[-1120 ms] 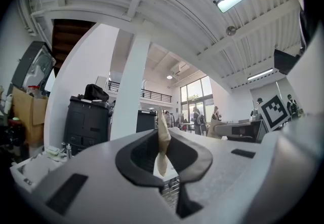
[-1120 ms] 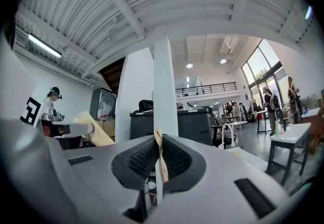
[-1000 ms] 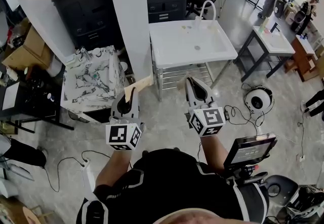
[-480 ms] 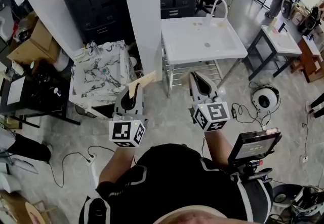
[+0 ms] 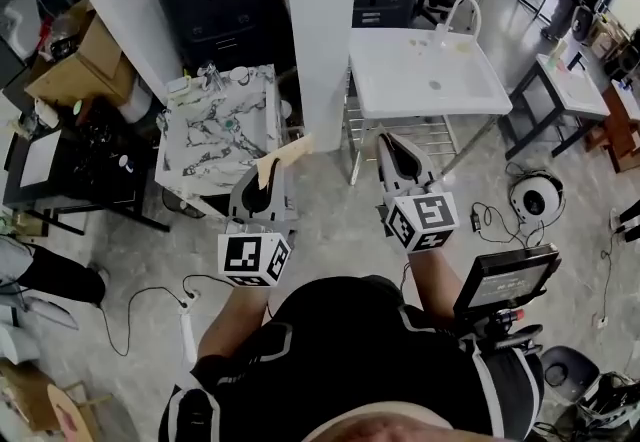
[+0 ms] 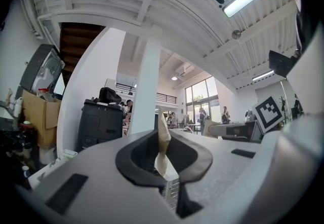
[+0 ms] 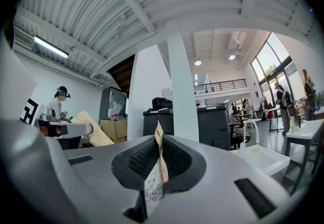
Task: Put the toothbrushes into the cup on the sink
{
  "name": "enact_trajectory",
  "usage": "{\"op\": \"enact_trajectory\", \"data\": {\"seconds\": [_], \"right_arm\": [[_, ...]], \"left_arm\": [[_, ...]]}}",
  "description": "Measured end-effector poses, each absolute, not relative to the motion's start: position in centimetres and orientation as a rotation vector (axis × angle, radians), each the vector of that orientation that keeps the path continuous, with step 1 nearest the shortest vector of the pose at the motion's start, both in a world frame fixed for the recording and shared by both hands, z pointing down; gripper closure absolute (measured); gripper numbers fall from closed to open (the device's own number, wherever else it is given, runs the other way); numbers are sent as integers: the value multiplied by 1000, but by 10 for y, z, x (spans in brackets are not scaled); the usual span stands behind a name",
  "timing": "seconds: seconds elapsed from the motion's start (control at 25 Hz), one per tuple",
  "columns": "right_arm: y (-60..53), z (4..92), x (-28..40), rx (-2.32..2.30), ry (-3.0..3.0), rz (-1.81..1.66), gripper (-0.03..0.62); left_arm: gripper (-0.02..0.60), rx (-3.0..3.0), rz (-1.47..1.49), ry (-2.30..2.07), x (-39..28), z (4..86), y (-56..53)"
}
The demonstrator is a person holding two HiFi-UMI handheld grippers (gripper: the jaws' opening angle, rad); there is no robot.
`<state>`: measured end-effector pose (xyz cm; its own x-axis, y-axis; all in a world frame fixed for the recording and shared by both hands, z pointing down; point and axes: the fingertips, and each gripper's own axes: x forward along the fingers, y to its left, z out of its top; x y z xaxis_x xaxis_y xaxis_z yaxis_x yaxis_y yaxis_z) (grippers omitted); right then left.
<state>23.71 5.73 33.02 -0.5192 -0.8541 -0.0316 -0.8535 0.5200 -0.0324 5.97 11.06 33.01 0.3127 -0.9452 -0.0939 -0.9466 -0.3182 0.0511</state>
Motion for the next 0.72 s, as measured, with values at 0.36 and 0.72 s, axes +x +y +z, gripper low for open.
{"op": "enact_trajectory", "data": {"seconds": [0.36,0.72], "right_arm": [[67,334,192,-1489,2737,-11,563],[48,340,165,-1430,2766,-29,563]], "left_arm": [[549,-2525,197,1875,16,341,118],[549,-2496,195,1940,-10,351,108]]}}
